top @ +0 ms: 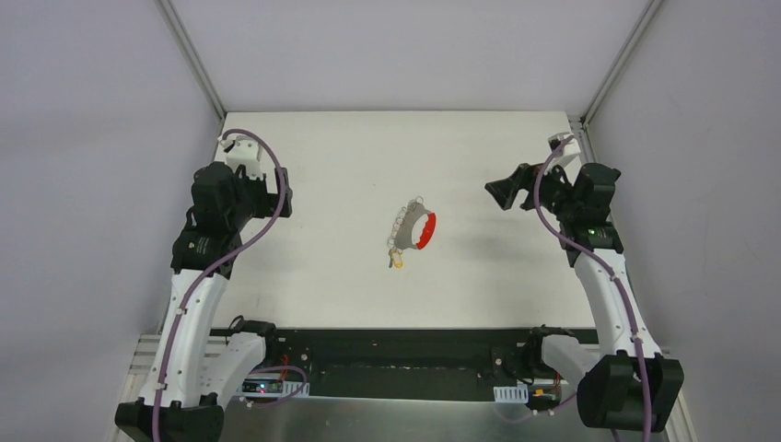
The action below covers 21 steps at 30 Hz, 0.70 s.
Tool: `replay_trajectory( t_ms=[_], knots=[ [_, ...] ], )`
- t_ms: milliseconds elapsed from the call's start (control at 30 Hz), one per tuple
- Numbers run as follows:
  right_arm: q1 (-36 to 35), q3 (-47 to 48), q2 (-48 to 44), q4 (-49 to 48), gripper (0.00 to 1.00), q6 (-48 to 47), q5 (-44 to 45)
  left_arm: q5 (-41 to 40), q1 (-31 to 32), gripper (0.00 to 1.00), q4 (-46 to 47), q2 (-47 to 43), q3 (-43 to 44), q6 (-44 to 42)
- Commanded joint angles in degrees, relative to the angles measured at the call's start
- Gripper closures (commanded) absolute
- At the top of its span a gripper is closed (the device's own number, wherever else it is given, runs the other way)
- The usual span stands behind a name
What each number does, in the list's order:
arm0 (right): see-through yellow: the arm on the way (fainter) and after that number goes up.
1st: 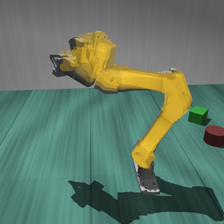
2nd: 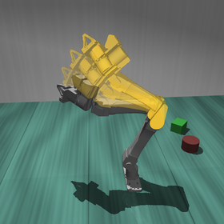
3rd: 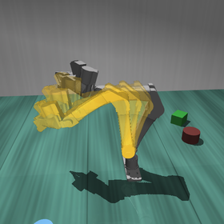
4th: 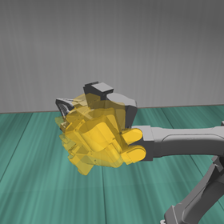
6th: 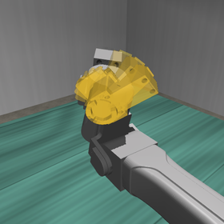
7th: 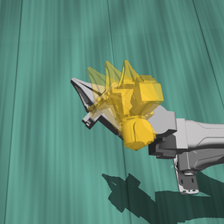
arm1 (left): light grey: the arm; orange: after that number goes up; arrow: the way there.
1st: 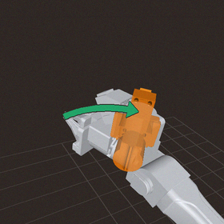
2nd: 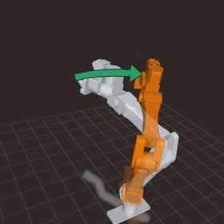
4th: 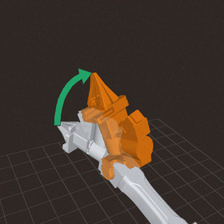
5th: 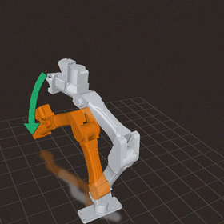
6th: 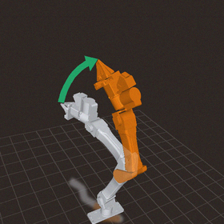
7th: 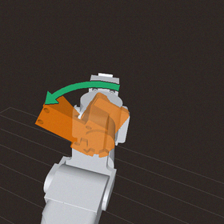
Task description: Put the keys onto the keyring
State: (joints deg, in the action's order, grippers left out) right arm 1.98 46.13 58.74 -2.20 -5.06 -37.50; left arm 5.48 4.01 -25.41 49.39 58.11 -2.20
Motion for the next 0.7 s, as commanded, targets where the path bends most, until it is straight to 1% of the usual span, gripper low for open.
replay_trajectory(
  t_ms=[0, 67, 200, 300, 433, 667],
  knots=[
    [0.3, 4.6, -2.7, 1.9, 0.02, 1.3, 0.7, -6.5, -0.8, 0.01, 3.9, -4.4, -3.2, 1.4],
    [0.3, 4.5, -3.4, 3.5, 0.02, 2.1, 1.2, -4.4, -0.8, 0.01, 5.2, -6.8, -5.2, 1.2],
    [0.4, 2.8, -5.1, 2.5, 0.02, 2.8, 2.2, -0.6, -0.8, 0.01, 9.3, -11.3, -10.0, 2.0],
    [0.5, 2.1, -5.8, 2.5, 0.02, 2.6, 1.2, 2.7, -0.8, 0.01, 11.8, -13.6, -13.5, 4.5],
    [0.6, 1.4, -6.5, 2.4, 0.02, 2.1, 0.4, 7.6, -0.8, 0.01, 12.0, -15.2, -14.6, 4.4],
    [1.2, 1.2, -6.5, 2.8, 0.02, 1.2, 0.7, 5.3, -1.1, 0.01, 9.2, -14.4, -14.5, 2.7]
  ],
)
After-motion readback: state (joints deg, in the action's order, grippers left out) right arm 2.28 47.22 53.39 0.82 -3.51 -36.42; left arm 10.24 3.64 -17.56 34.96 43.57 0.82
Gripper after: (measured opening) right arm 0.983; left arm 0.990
